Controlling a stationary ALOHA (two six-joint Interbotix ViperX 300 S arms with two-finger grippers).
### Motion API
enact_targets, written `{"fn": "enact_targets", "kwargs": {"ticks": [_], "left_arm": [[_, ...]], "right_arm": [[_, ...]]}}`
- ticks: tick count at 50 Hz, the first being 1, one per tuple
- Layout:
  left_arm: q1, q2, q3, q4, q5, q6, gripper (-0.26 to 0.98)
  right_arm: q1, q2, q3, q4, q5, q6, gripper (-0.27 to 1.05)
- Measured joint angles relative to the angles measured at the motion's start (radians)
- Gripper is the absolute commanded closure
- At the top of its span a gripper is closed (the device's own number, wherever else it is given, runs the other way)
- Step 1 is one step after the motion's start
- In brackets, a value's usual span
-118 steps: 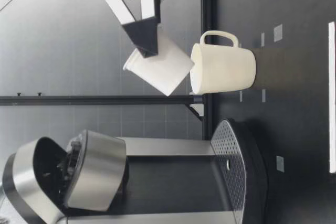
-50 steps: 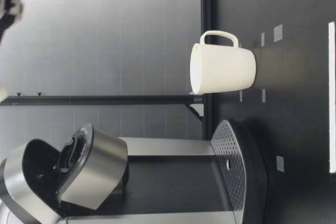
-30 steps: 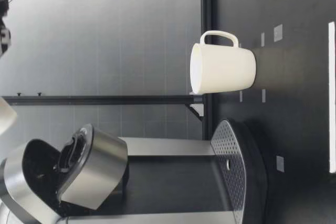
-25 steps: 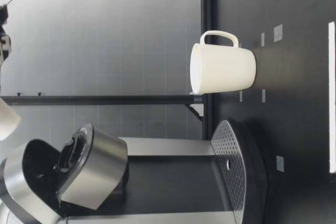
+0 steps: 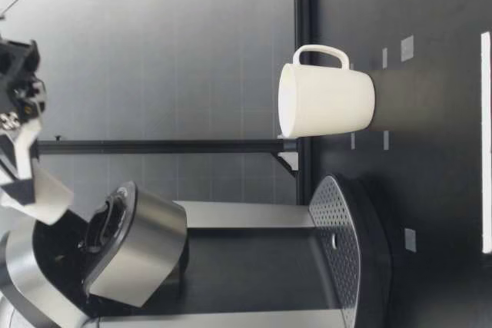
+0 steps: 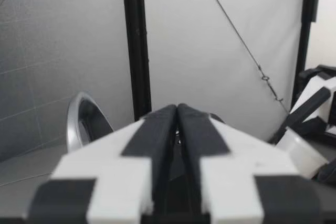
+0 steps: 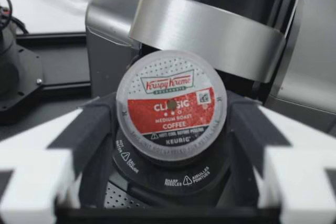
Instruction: Place the coffee capsule inside the capsule container, then place the cup onto the center of the cup tray.
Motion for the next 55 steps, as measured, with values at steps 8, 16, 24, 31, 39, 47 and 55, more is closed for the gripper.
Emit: {"fn": "enact_targets", "kwargs": {"ticks": [8,16,24,31,39,47,55], "left_arm": [[0.000,0.000,0.000,0.000,0.002,0.000,0.55],[0.000,0.000,0.000,0.000,0.000,0.000,0.55],[0.000,0.000,0.000,0.000,0.000,0.000,0.55],[0.000,0.000,-0.002,0.000,0.000,0.000,0.55],[0.000,0.000,-0.002,0.000,0.000,0.000,0.55],[0.000,0.000,-0.002,0.000,0.000,0.000,0.55],[-0.002,0.000,0.000,0.000,0.000,0.000,0.55]], "right_arm": [[0.000,0.035,-0.011,0.000,0.000,0.000,0.19],[0.000,0.061,-0.021,-0.002,0.000,-0.002,0.19],[0.000,0.083,-0.032,-0.009,0.002,-0.002,0.19],[-0.002,0.092,-0.040,-0.015,0.000,-0.002,0.19],[-0.011,0.106,-0.038,-0.015,0.002,-0.002,0.19],[-0.011,0.123,-0.049,-0.015,0.002,0.000,0.18],[-0.011,0.141,-0.064,-0.015,0.002,0.000,0.18]]}}
